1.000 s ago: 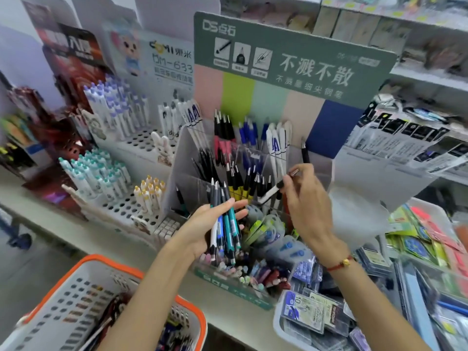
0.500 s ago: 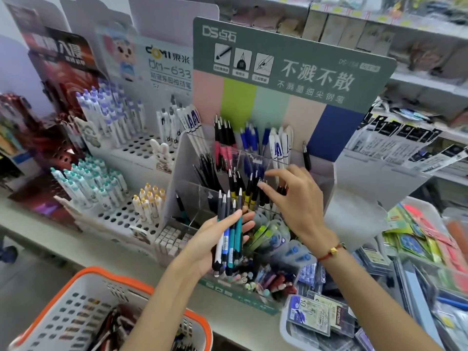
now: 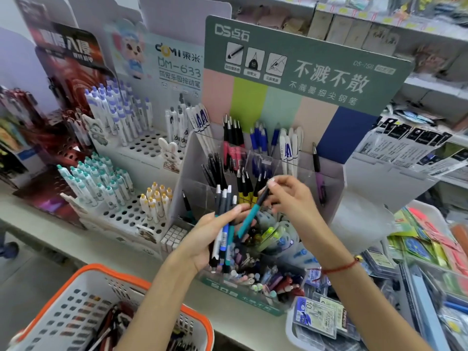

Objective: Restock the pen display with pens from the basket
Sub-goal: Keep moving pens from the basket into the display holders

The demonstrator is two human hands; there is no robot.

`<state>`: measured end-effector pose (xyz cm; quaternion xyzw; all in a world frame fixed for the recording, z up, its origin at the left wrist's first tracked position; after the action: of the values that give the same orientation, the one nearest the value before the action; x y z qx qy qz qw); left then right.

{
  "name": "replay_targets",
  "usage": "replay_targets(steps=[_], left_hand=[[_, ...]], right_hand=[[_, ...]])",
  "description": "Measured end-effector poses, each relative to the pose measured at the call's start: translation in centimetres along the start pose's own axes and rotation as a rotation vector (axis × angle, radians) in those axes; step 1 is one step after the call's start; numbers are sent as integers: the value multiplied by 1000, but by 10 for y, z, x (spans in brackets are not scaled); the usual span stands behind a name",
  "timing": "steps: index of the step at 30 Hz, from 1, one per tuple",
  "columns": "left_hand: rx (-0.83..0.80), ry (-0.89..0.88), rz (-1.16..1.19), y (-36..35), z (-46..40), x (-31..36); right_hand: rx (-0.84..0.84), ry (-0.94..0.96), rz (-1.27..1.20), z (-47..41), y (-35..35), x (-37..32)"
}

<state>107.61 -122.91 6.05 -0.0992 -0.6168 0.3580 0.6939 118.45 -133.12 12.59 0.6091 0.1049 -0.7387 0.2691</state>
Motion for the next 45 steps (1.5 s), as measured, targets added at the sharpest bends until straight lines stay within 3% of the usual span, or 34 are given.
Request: replay_targets(steps=[3, 5, 12, 16, 20, 24, 28, 33, 37, 40, 45], left_hand=[[211, -41, 104, 37, -3, 3], [315, -73, 133, 62, -2, 5], [462, -172, 271, 115, 11, 9], [557, -230, 215, 126, 23, 17], [549, -265, 201, 128, 33, 16], [557, -237, 241, 126, 39, 10], [500, -140, 91, 122, 48, 4], [352, -91, -94, 106, 49, 2], [280, -115, -96, 96, 46, 2], [253, -121, -15, 92, 45, 0], [422, -132, 230, 119, 46, 1]], right_hand=[[224, 192, -57, 9, 16, -14], [253, 316, 9, 17, 11, -20], [117, 448, 274, 3, -63, -17], [62, 531, 605, -16, -116, 2], [2, 486, 969, -29, -151, 26], [-3, 485, 1051, -33, -167, 24], [32, 493, 895, -19, -166, 7], [-362, 36, 711, -17, -164, 29], [-454, -141, 487, -10, -147, 39], [-366, -10, 437, -8, -138, 35], [67, 284, 137, -9, -96, -3]])
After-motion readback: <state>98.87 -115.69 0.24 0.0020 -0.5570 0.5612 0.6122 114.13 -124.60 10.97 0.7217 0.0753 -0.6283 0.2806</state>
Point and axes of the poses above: each hand's wrist, its own z-axis away from the middle knuckle, its own y-axis out of the back of the hand, x = y × z, the point moved 7 cm from there along -z, towards the middle knuckle, and after that the axes turned 11 degrees about -y, right-handed, at the moved point
